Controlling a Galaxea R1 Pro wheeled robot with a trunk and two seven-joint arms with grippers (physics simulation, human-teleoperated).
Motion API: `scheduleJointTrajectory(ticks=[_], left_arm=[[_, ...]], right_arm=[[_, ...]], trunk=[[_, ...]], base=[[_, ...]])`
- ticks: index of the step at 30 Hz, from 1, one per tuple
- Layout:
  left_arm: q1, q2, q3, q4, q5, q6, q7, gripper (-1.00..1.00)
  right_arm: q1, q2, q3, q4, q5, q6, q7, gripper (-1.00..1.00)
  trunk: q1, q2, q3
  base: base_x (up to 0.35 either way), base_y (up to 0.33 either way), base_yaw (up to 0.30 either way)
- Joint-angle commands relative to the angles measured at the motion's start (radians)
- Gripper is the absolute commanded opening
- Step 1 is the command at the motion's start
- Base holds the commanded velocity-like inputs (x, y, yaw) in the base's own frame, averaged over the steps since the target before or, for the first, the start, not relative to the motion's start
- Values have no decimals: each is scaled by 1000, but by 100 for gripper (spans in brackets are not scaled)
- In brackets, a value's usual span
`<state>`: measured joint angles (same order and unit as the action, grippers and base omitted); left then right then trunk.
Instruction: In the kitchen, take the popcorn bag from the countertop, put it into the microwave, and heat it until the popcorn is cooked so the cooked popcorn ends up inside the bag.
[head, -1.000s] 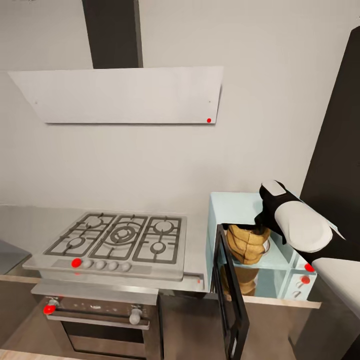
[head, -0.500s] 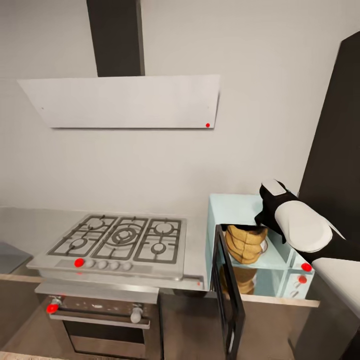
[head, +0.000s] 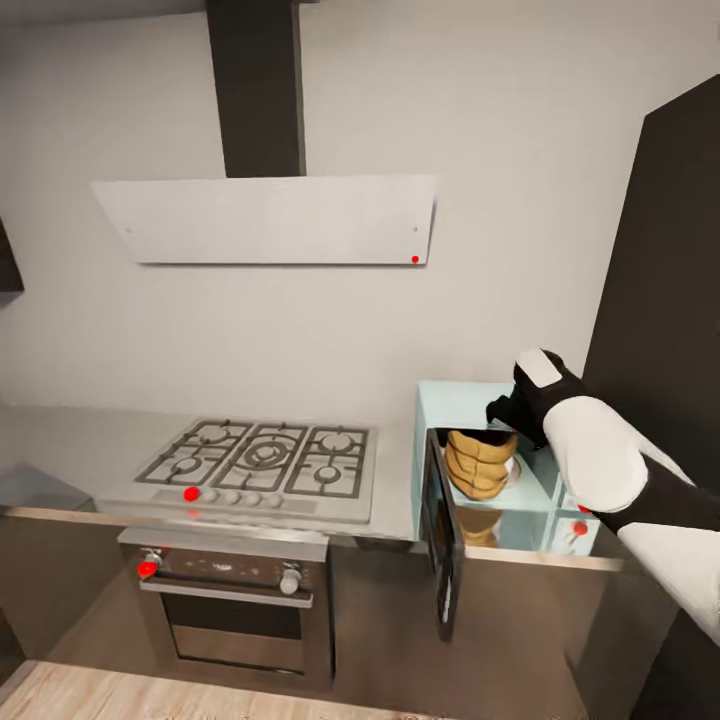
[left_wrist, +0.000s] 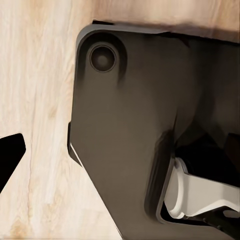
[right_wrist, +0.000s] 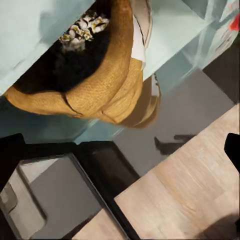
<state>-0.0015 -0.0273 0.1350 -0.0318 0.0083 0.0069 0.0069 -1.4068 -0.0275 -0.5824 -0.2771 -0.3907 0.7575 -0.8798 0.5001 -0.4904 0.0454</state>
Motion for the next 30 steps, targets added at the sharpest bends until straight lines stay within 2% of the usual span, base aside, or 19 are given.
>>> scheduleJointTrajectory(ticks=[1,3,4,5,7,8,9,10,11,12,13,14,16,19,20,23,26,30], left_arm=[[0,0,6,0,1,1,1,100],[0,0,6,0,1,1,1,100],[0,0,6,0,1,0,1,100],[0,0,6,0,1,0,1,100],[0,0,6,0,1,-1,1,100],[0,0,6,0,1,-1,1,100],[0,0,6,0,1,-1,1,100],[0,0,6,0,1,-1,1,100],[0,0,6,0,1,-1,1,100],[0,0,6,0,1,-1,1,100],[0,0,6,0,1,-2,1,100],[0,0,6,0,1,-2,1,100],[0,0,6,0,1,-2,0,100],[0,0,6,0,1,-2,0,100],[0,0,6,0,1,-2,0,100],[0,0,6,0,1,-2,0,100],[0,0,6,0,1,-2,0,100],[0,0,6,0,1,-2,0,100]], right_arm=[[0,0,65,-2,-10,3,27,100],[0,-1,207,-2,-7,2,127,100],[3,-5,261,2,-2,0,211,100],[7,-7,281,6,2,-1,263,100],[20,-10,295,9,31,-18,311,100],[37,-11,301,10,74,-49,333,100],[57,-12,305,10,134,-97,366,100],[79,-12,307,10,210,-155,421,100],[106,-12,308,12,307,-225,508,100],[124,-12,309,18,374,-270,569,100],[148,-12,309,40,474,-338,663,100],[160,-13,309,62,529,-388,715,100],[183,-21,308,115,592,-516,776,100],[227,-87,309,270,633,-871,846,100],[230,-95,309,300,636,-927,861,100],[254,-106,309,340,640,-1040,887,100],[298,-120,309,350,642,-1100,900,100],[342,-139,309,353,641,-1201,962,100]], trunk=[[0,-1,0],[0,-1,0],[0,-1,0],[0,-1,0],[0,-1,0],[0,-1,0],[0,-1,0],[0,-1,0],[0,-1,0],[0,-1,0],[0,-1,0],[0,-1,0],[0,-1,0],[0,-1,0],[0,-1,0],[0,-1,0],[0,-1,0],[0,-1,0]], base=[[-335,0,37],[-335,0,18],[-332,0,5],[-281,0,3],[-144,0,1],[-50,0,0],[-26,0,0],[-13,0,0],[-7,0,0],[-4,0,0],[-2,0,0],[-1,0,0],[0,0,0],[0,0,0],[0,0,0],[0,0,0],[0,0,0],[0,0,0]])
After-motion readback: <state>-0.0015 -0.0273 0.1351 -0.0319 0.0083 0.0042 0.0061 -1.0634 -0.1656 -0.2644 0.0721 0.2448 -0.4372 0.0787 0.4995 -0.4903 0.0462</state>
